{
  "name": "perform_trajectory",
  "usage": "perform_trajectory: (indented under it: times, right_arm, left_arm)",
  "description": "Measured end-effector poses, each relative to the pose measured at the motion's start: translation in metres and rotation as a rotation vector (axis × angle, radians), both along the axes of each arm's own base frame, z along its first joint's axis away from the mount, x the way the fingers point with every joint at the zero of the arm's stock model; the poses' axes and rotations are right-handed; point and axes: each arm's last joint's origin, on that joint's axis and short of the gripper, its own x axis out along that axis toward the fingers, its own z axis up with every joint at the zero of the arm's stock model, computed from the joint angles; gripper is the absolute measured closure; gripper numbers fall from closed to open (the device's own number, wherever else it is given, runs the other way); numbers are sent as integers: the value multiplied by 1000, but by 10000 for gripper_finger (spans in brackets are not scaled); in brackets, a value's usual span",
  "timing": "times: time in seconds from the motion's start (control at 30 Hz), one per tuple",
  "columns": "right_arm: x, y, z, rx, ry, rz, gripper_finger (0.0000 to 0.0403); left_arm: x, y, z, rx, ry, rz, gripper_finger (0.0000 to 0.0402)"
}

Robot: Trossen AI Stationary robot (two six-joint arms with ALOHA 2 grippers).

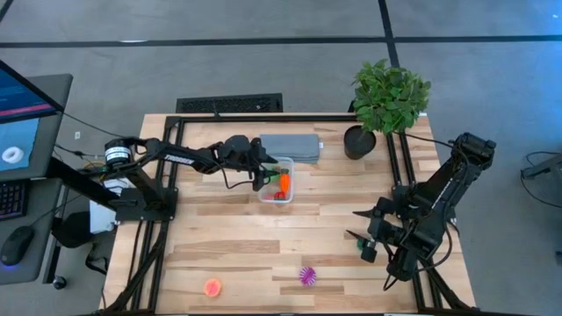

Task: Pick and placing Produce into tupperware
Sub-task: Put the red strawberry into the transparent bin, then put the pink peach into the transparent bin

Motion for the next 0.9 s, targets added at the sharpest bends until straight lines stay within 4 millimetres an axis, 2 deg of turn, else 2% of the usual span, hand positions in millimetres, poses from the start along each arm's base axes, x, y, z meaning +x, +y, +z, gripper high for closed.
perform_trajectory:
  times: [0.23,0.33,0.47,0.67,0.9]
  right_arm:
    - [0,0,0,1,0,0,97]
    - [0,0,0,1,0,0,97]
    - [0,0,0,2,-1,0,97]
    - [0,0,0,4,-2,0,97]
    - [2,-1,0,4,-2,-9,97]
  left_arm:
    - [0,0,0,4,1,8,135]
    - [1,-1,2,-19,-20,-54,126]
    - [1,-3,16,-47,-34,-134,128]
    - [-13,-12,38,-98,135,-197,131]
    - [-41,-45,45,-180,434,-201,132]
